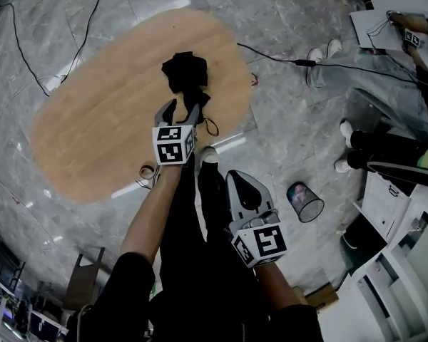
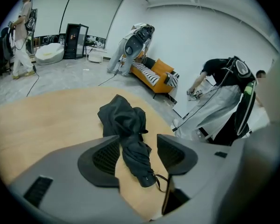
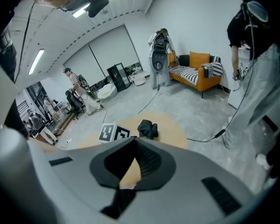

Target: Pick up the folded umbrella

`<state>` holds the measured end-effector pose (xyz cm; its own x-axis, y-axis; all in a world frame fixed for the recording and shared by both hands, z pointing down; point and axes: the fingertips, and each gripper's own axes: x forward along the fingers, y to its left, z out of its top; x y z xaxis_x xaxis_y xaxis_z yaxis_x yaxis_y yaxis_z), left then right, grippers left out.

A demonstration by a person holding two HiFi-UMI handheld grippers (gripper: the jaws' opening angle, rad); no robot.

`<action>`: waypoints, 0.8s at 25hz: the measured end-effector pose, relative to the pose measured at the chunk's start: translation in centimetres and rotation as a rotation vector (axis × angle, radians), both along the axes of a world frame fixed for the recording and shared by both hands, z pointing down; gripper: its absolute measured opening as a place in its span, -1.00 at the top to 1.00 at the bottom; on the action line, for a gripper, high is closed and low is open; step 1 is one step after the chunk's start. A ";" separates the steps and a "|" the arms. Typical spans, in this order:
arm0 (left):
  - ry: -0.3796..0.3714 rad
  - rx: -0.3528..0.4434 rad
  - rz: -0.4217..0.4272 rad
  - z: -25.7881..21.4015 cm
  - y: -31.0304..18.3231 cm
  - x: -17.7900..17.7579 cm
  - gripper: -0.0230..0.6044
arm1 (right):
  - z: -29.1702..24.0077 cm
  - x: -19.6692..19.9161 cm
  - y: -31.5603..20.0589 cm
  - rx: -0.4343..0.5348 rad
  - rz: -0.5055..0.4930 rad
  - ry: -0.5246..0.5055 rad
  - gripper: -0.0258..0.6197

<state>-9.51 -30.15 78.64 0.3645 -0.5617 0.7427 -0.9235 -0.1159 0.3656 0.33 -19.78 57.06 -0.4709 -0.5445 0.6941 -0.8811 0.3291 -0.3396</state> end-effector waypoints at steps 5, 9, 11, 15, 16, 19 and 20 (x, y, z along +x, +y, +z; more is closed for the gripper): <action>0.022 -0.036 -0.049 1.9 0.0 0.6 0.12 | 0.6 0.7 0.1 -0.008 0.011 0.011 0.89; 0.015 -0.055 -0.066 3.3 -0.1 0.6 0.11 | 1.2 0.9 0.5 -0.028 0.031 0.011 0.89; 0.013 -0.064 -0.082 4.0 -0.4 0.4 0.09 | 1.6 0.8 0.7 -0.038 0.032 0.009 0.89; 0.020 -0.089 -0.124 5.3 -0.8 0.2 0.08 | 2.4 0.8 1.4 -0.062 0.036 0.009 0.89; 0.019 -0.094 -0.128 5.6 -0.8 0.4 0.08 | 2.5 0.8 1.5 -0.064 0.036 0.009 0.89; 0.023 -0.115 -0.144 6.4 -1.1 0.6 0.08 | 2.6 0.9 1.4 -0.069 0.036 0.010 0.89; 0.024 -0.120 -0.152 6.6 -1.2 0.7 0.07 | 2.6 0.9 1.4 -0.072 0.040 0.011 0.89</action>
